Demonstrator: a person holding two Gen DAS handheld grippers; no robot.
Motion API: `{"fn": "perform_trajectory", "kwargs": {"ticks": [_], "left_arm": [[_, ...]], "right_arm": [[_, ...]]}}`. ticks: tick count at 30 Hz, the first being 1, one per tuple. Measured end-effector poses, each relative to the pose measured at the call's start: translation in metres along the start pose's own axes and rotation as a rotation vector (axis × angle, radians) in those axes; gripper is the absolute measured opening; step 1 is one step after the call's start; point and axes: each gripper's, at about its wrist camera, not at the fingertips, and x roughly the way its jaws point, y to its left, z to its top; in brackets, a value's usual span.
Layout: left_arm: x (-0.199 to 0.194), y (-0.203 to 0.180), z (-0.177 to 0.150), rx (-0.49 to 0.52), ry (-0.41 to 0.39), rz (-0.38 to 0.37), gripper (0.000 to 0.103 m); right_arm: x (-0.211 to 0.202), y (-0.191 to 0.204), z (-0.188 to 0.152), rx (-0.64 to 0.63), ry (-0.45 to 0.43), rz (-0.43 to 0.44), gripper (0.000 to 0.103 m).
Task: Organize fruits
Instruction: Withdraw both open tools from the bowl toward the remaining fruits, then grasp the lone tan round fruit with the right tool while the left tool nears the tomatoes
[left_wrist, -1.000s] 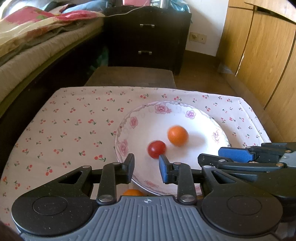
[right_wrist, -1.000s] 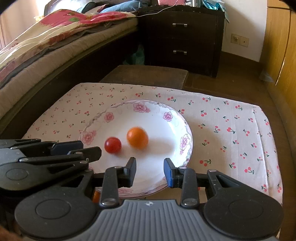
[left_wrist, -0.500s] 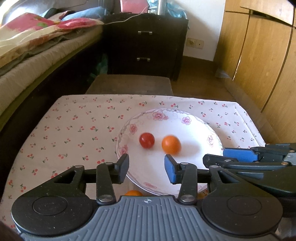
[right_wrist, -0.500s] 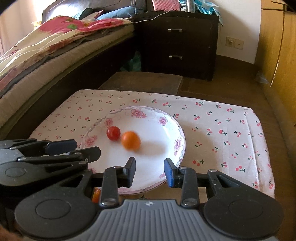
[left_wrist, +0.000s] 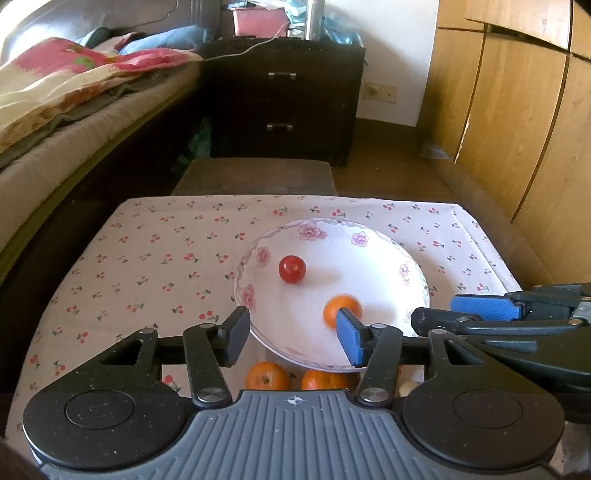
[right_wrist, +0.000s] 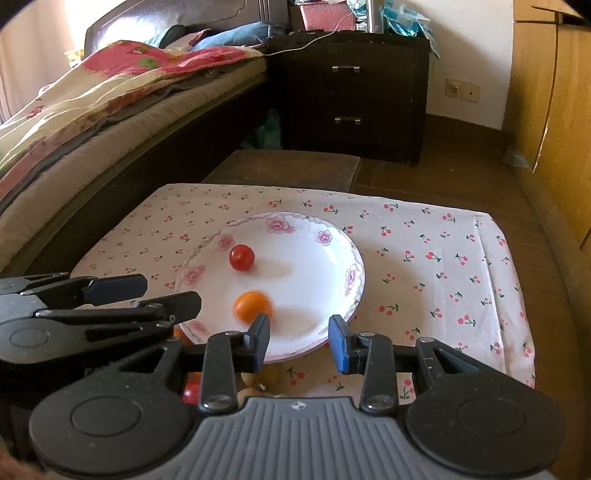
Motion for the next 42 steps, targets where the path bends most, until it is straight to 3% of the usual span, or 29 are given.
{"fn": "perform_trajectory", "kwargs": {"ticks": [14,26,35,42], "left_arm": [[-0.022,-0.004,-0.016,0.011,-0.003,-0.022,0.061],[-0.034,-0.013,-0.033,0.015,0.009,-0.060,0.062],[-0.042,-0.017,-0.040,0.008,0.018,-0.093,0.063],[-0.049,-0.022,-0.049,0.025,0.026,-0.113,0.064]], "right_arm": [[-0.030,0.000,-0.020,0.020,-0.009,-0.009,0.039],[-0.052,-0.019,-0.050,0.059,0.012,-0.076,0.040],[-0.070,-0.054,-0.079,0.158,0.056,-0.167,0.040],[-0.070,-0.048,-0.096,0.159,0.121,-0.153,0.040]]}}
